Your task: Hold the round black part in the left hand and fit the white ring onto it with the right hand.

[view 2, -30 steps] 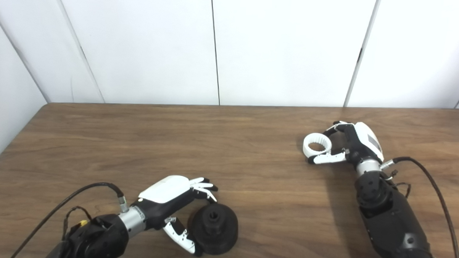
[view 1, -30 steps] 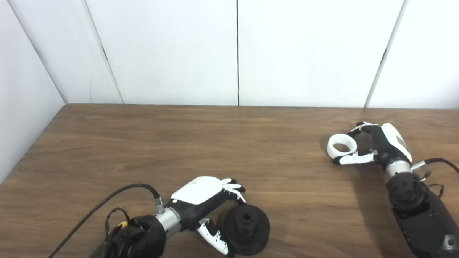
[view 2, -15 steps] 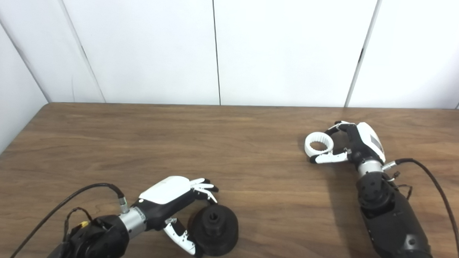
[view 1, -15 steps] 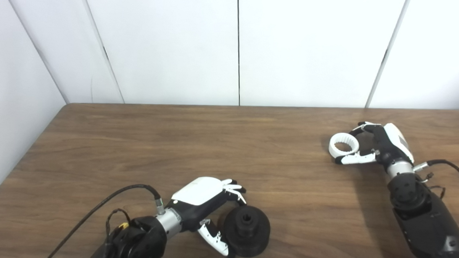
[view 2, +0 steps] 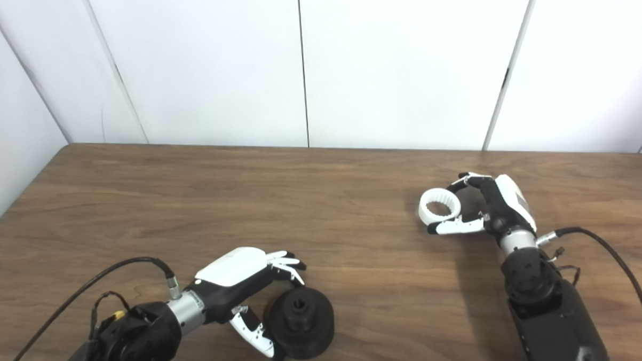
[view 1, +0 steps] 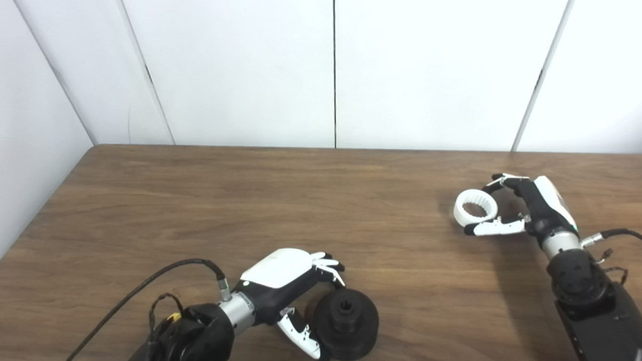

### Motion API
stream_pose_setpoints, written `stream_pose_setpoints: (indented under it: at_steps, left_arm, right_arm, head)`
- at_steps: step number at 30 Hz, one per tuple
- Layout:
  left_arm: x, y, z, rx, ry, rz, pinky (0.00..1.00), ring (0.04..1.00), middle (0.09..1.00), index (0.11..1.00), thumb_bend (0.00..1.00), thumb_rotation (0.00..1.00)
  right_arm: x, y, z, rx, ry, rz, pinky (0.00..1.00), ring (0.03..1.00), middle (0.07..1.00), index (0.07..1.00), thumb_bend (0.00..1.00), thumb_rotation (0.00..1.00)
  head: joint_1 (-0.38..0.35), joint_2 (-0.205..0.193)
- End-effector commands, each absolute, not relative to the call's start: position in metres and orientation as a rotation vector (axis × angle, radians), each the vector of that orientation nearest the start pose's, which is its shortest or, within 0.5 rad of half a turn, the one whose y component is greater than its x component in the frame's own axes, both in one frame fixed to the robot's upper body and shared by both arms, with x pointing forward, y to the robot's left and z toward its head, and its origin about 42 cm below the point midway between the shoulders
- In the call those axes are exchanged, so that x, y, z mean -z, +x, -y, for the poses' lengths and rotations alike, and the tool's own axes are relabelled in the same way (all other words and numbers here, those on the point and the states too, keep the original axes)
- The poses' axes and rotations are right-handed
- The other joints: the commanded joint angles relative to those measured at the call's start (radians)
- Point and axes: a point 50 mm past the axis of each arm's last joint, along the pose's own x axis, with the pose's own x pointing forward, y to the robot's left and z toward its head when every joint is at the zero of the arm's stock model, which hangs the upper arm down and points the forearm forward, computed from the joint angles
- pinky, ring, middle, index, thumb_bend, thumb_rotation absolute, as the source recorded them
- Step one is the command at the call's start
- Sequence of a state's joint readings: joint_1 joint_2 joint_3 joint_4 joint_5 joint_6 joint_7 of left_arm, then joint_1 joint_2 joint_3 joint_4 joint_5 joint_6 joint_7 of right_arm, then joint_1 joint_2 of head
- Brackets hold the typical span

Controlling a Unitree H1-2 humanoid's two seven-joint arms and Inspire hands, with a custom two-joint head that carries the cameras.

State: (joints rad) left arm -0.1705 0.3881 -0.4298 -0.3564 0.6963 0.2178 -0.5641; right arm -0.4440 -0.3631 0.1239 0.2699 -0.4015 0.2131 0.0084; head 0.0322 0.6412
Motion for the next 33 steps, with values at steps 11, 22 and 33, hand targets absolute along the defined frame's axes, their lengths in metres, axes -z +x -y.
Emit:
stream_pose_setpoints:
  at_steps: [11,22,33]
  left_arm:
    - [-0.167,0.284,-0.181,0.792,1.107,0.057,0.91,0.974,0.920,0.650,0.83,0.25]
    - [-0.166,0.284,-0.179,0.791,1.118,0.074,0.92,0.965,0.911,0.636,0.84,0.25]
    - [-0.166,0.285,-0.175,0.788,1.108,0.074,0.91,0.966,0.912,0.648,0.84,0.24]
  right_arm:
    - [-0.227,0.403,0.293,-0.038,-0.845,0.072,0.91,0.925,0.854,0.489,0.53,0.15]
    - [-0.244,0.372,0.273,-0.119,-0.869,0.135,0.93,0.931,0.852,0.490,0.52,0.15]
    - [-0.260,0.344,0.239,-0.257,-0.843,0.200,0.91,0.942,0.867,0.489,0.52,0.16]
  head:
    - [0.000,0.002]
    - [-0.001,0.002]
    - [0.004,0.004]
